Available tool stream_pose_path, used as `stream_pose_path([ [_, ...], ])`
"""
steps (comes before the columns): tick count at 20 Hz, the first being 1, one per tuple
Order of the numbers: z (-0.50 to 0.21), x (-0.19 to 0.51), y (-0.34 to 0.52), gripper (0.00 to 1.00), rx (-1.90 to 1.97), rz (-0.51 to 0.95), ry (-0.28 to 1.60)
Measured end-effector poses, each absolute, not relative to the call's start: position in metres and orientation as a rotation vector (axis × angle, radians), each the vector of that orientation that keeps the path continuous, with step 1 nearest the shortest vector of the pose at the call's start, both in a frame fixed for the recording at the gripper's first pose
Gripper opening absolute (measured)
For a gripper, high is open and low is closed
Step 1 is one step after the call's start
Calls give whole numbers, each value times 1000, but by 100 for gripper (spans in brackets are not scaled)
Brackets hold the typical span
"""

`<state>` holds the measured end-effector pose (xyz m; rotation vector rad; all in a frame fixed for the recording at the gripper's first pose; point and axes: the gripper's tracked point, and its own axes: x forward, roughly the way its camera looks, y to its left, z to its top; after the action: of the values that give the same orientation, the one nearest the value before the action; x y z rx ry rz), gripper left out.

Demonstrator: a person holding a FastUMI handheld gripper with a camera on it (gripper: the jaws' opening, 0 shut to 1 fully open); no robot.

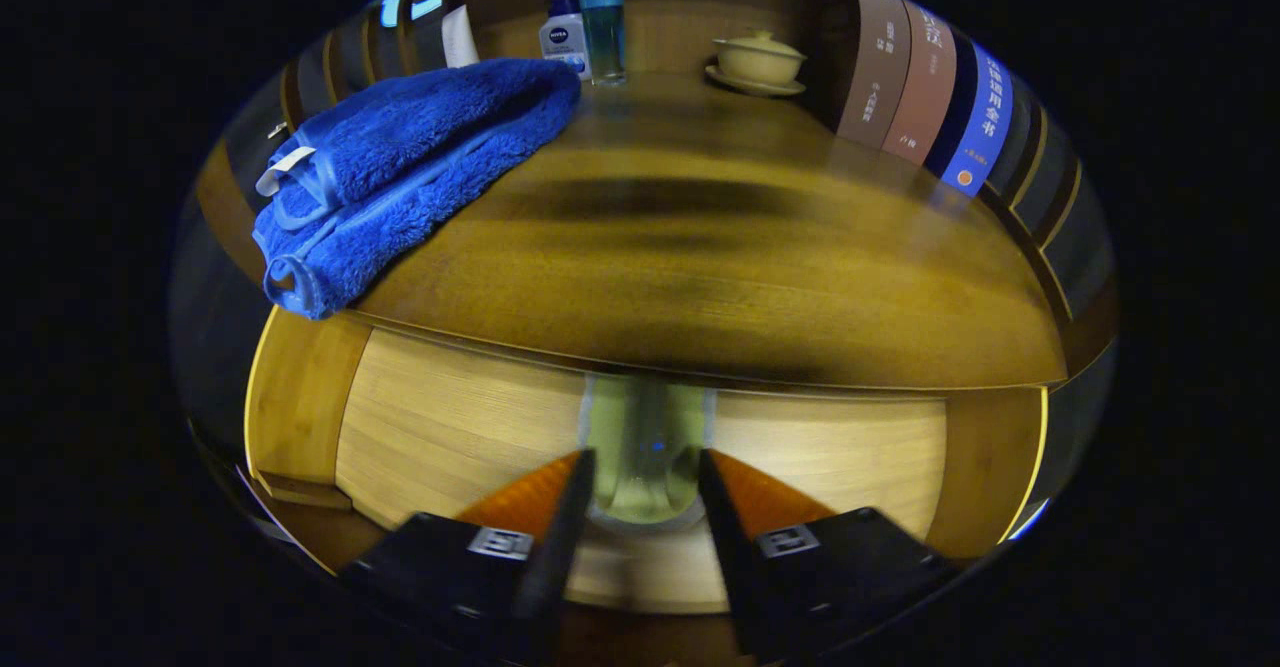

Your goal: Pull open the drawer, take out the items inside it, and place them on the countertop above the cabinet.

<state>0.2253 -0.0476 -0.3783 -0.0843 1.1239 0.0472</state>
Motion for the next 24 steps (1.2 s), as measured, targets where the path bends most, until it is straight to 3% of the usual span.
stream_pose_path([
  [4,-367,224,-49,27,-50,33,1105],
  [14,-321,192,-49,27,16,64,1091],
  [15,-314,186,-45,16,74,64,1105],
  [24,-219,179,-39,16,122,127,1023],
])
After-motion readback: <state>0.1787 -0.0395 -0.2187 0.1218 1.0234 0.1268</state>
